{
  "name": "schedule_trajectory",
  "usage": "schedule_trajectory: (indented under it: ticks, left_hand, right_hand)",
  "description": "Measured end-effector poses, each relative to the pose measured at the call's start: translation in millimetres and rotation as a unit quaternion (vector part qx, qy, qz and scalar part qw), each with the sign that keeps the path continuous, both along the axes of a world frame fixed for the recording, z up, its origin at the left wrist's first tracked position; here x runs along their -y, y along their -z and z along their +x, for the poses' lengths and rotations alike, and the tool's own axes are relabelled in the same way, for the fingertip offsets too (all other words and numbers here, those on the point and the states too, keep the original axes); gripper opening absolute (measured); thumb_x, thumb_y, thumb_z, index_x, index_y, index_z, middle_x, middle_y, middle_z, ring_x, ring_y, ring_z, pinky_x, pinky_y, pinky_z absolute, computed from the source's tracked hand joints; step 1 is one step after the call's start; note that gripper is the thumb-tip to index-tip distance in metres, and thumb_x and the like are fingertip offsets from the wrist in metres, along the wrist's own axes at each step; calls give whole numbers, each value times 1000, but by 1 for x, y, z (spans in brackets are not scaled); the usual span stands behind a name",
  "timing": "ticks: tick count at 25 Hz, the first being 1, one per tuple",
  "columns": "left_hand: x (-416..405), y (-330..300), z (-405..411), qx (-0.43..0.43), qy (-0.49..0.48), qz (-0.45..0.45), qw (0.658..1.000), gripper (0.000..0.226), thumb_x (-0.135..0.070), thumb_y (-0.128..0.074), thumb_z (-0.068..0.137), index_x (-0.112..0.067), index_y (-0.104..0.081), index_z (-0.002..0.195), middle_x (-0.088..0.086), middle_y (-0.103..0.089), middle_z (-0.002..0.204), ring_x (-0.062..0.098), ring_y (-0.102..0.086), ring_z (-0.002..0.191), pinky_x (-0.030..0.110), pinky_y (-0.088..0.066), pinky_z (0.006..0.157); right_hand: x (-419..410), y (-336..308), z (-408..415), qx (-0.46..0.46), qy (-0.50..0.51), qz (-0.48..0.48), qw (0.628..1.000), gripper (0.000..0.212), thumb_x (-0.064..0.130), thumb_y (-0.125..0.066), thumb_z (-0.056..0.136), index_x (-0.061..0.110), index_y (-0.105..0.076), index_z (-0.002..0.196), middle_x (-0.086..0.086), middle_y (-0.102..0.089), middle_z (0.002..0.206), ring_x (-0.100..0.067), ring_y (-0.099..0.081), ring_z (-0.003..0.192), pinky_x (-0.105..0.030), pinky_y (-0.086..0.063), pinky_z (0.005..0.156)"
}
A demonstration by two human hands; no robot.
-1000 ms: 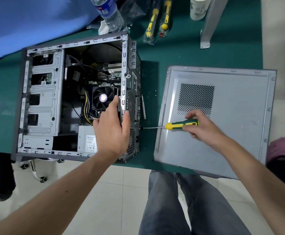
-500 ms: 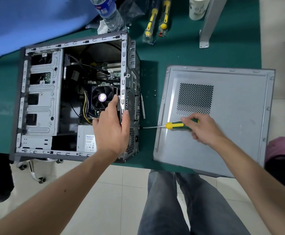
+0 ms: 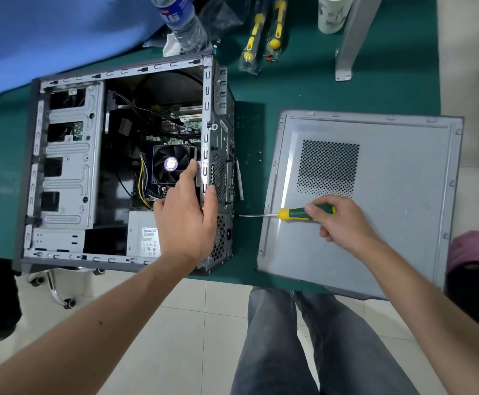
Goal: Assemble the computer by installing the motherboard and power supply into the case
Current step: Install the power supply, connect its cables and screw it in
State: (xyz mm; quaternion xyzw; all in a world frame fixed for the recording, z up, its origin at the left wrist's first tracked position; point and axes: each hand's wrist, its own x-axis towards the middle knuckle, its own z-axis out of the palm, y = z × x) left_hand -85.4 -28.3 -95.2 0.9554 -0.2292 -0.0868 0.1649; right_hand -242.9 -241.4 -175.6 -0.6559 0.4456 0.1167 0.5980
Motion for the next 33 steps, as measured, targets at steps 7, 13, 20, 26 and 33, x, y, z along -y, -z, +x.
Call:
schedule_trajectory:
  ticks: [7,13,20,26,33]
  left_hand:
    - [0,-1,-1,-4,3,-1,1000,53,-48,-26,101,-22,-28,147,-6,-60,98,17,-54,95,48,-34,99]
    - [-1,-1,1,-6,5,-1,1000,53,-48,-26,102,-22,-27,148,-6,-59,98,16,-54,95,49,-35,100]
    - [1,-2,0,-7,2,-2,1000,53,-48,-26,102,-22,-27,148,-7,-59,96,16,-54,94,49,-34,101]
    - [0,0,0,-1,2,-1,1000,52,-46,-28,102,-22,-29,148,-10,-57,92,14,-52,90,44,-33,96]
    - [2,-2,1,2,0,-4,1000,53,-46,-28,101,-21,-29,147,-9,-57,92,14,-51,90,44,-33,96]
  right_hand:
    - [-6,-4,-1,72,-27,-10,997,12,24,-63,94,26,-54,103,-1,-53,103,-15,-54,70,-21,-46,55]
    - [-8,-1,1,-3,-2,-3,1000,23,44,-61,93,22,-64,86,-2,-66,72,-19,-61,62,-29,-40,51]
    - [-9,2,-3,67,31,33,997,11,22,-65,93,25,-57,99,-7,-57,89,-14,-54,59,-20,-42,52]
    - [-12,2,-3,-15,-12,-10,1000,26,44,-58,95,19,-66,91,-1,-65,74,-19,-60,64,-29,-44,53]
    - [-8,2,-2,55,53,5,997,12,19,-70,90,20,-63,99,-3,-62,83,-12,-56,56,-19,-44,49]
